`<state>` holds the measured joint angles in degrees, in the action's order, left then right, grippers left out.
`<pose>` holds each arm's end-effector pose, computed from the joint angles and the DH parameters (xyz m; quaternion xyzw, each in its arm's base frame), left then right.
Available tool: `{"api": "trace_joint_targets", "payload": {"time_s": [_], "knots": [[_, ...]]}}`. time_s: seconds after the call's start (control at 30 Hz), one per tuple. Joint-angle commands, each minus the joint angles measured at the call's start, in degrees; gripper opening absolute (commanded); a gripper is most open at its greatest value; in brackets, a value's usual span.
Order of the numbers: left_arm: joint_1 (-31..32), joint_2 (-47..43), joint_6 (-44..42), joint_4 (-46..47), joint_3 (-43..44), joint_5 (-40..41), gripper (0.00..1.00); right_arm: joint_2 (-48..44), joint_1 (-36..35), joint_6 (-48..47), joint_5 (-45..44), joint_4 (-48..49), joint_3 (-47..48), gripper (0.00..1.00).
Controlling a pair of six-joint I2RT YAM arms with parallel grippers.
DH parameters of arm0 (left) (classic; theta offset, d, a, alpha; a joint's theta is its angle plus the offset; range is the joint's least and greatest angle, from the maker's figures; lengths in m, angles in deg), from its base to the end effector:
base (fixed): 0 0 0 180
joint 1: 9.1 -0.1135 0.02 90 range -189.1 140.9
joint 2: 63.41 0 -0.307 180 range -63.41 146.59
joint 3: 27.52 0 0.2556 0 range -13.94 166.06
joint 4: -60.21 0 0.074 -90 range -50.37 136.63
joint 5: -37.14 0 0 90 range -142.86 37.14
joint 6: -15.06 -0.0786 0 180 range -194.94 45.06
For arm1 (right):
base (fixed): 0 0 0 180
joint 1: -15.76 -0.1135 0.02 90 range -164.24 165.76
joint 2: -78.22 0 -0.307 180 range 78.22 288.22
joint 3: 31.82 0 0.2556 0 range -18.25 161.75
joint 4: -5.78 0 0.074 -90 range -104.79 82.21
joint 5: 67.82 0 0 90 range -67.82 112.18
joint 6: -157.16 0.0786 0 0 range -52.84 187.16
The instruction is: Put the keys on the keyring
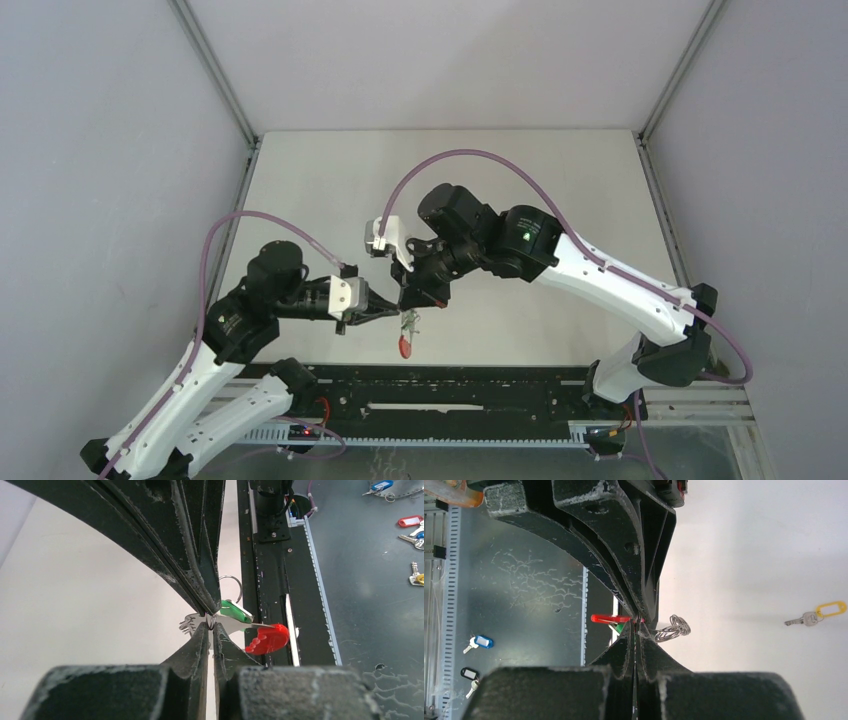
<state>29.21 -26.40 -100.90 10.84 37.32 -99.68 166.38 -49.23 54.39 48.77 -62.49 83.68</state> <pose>0.0584 -0.1192 0.3707 0.5928 0.5236 -0.3821 0.4779 0.1145 0.3286 0.4432 -0.6300 0.6293 0.3657 0.2708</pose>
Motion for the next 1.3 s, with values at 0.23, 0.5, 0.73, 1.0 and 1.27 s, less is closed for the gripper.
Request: {"api": "trace_joint_targets", "payload": {"time_s": [0.23,0.5,0.73,1.0,1.27], "knots": [[0.3,0.8,-1.2,0.5,4.1,-1.0,0.11,1.0,-0.8,-0.9,0.4,0.4,4.1,0.0],[0.3,0.5,-2.8,-0.5,3.5,-0.5,0.0,0.7,-0.9,-0.8,0.4,0.4,3.9,0.0],[0.3,0.0,-2.8,-0.2,3.1,-0.1,0.0,-5.0,3.0,5.6,0.8,7.5,-0.9,0.29],[0.4,-4.9,15.9,19.6,-2.8,8.2,0.0,-19.6,9.6,21.9,2.1,28.3,-19.1,0.5],[0.3,-5.7,23.3,27.2,-4.2,13.7,0.0,-23.4,4.1,24.2,-6.9,34.0,-24.8,0.66]]}}
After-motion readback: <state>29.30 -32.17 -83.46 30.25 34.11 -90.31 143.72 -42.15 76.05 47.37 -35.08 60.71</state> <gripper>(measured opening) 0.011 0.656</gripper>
